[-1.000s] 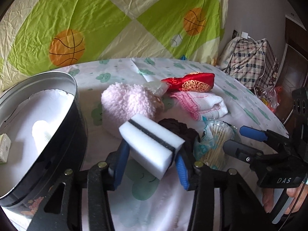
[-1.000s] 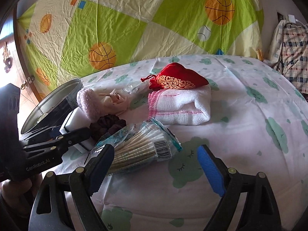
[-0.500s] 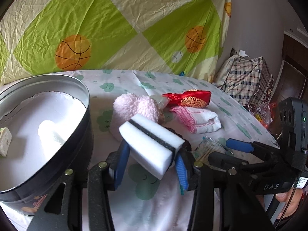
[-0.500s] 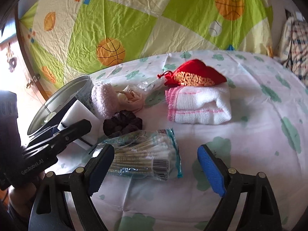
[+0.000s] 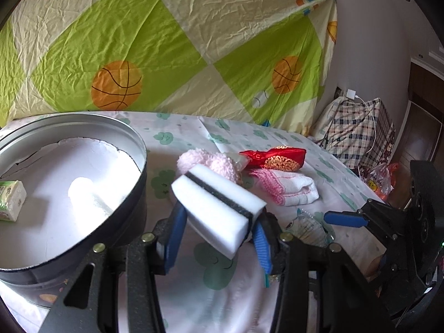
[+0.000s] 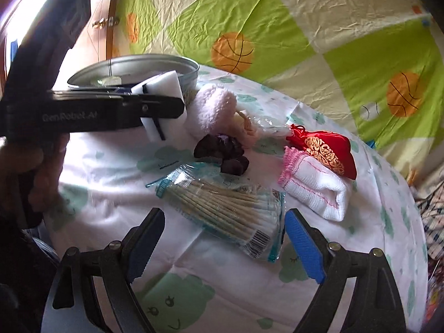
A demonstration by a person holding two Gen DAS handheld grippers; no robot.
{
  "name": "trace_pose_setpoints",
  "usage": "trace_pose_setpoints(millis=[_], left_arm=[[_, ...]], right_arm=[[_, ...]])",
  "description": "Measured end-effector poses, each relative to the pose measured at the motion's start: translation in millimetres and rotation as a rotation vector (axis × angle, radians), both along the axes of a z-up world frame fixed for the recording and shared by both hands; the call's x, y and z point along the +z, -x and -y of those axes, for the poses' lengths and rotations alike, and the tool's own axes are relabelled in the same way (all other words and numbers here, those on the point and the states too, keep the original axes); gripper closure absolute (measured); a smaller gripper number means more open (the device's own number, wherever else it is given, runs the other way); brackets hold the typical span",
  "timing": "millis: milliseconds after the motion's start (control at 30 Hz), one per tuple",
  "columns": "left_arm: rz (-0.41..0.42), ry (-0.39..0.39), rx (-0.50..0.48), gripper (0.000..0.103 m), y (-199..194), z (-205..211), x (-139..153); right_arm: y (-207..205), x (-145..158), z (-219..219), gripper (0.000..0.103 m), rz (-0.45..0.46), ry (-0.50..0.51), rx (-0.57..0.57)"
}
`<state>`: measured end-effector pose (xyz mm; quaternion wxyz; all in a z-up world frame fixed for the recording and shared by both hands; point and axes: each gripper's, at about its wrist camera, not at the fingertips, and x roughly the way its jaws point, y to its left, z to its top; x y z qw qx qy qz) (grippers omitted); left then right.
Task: Organize soft objects
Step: 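Lift the sponge with the left gripper while the right gripper grasps the cotton swab bag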
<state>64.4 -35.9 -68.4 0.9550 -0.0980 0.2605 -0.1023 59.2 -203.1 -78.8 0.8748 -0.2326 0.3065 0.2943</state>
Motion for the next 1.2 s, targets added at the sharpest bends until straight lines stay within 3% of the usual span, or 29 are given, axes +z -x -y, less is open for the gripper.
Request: trace_pose_setpoints(millis=[100, 233, 500, 667, 767, 833, 900, 1200], left_arm=[[-0.004, 0.006, -0.001, 0.058, -1, -1, -1], [-0.008, 0.01, -0.007, 0.058, -1, -1, -1], [-0.014, 0.018, -0.015, 0.058, -1, -2, -2], [-0.017, 0.016, -0.015, 0.058, -1, -1, -2], [-0.018, 0.018, -0.016, 0.058, -1, -1, -2], [-0.017, 0.019, -0.016, 0.058, -1, -1, -2], [-0.017, 0.019, -0.016, 0.058, -1, -1, -2], [-0.009, 0.023, -0.015, 0.058, 0, -1, -1]], right_arm=[[-14, 4, 5, 0.013, 0.0, -0.049, -0.037], [-33, 7, 5, 0.013, -0.081, -0.125, -0.02], [-40, -1, -2, 0.013, -0.186, -0.092, 0.095], [-36, -11, -6, 0.013, -0.159, 0.017, 0.125], [-37, -11, -10, 0.013, -0.153, 0.027, 0.115], [-43, -12, -10, 0.018, -0.165, 0.012, 0.093], [-46, -10, -8, 0.03, -0.169, -0.006, 0.07], [-42, 0, 5, 0.044, -0.189, -0.192, 0.037]])
